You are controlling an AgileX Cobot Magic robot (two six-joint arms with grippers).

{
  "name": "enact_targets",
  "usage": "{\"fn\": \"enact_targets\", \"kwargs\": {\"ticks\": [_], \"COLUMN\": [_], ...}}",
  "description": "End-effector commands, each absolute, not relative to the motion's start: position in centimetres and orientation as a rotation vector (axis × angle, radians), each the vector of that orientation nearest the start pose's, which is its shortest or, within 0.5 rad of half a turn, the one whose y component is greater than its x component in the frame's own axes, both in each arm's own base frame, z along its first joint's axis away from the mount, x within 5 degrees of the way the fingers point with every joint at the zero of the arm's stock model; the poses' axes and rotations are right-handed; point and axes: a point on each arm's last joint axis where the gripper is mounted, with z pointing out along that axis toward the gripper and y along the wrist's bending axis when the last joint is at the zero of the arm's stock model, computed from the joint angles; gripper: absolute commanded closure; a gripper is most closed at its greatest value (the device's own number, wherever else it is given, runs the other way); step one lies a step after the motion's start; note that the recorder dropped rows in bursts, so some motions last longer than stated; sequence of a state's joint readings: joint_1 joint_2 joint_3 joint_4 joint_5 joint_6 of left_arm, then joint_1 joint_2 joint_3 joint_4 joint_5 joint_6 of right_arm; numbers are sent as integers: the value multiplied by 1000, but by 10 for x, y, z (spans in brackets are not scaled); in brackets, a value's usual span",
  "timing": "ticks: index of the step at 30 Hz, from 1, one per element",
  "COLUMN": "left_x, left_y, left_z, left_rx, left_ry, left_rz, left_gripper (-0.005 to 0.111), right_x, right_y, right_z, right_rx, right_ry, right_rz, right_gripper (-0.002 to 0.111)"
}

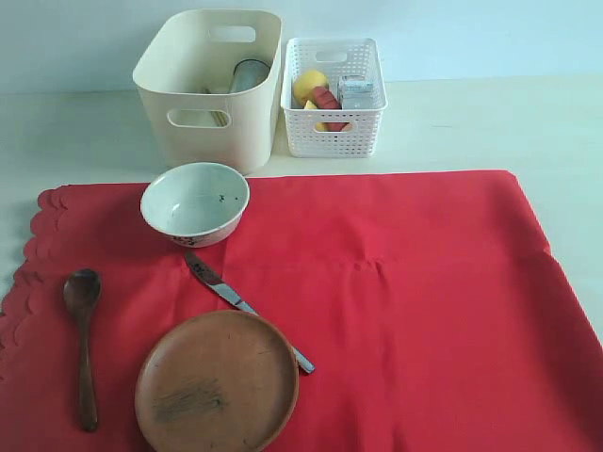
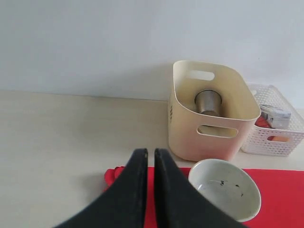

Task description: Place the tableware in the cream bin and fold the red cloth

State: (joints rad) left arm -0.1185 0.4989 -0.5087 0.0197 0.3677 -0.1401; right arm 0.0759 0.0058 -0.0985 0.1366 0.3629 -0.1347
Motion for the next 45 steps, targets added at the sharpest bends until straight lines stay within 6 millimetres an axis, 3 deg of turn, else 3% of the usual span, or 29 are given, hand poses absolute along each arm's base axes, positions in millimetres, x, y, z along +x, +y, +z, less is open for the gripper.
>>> {"fn": "enact_targets", "kwargs": {"ticks": [1, 9, 19, 25, 38, 45], "left_x": [105, 106, 117, 144, 223, 264], "left_y": [-12, -13, -19, -30, -48, -58], "left_z": [317, 321, 303, 283, 247, 233], "left_rx": [5, 6, 49, 100, 103, 123], "left_ry": [1827, 1785, 1960, 2120, 2436, 2535], "left_rz": [-158, -163, -179, -186, -153, -138], "left_gripper": [99, 99, 99, 99, 98, 67], "right_x": [49, 49, 49, 49, 49, 49], "right_y": [8, 8, 8, 8, 8, 8], "right_z": [213, 213, 213, 213, 213, 213], "right_rx": [-102, -102, -102, -102, -102, -102], "right_ry": [1744, 1744, 1744, 1744, 1744, 1744], "right_rz": [86, 86, 86, 86, 86, 86], "right_gripper": [108, 108, 108, 108, 108, 108]}}
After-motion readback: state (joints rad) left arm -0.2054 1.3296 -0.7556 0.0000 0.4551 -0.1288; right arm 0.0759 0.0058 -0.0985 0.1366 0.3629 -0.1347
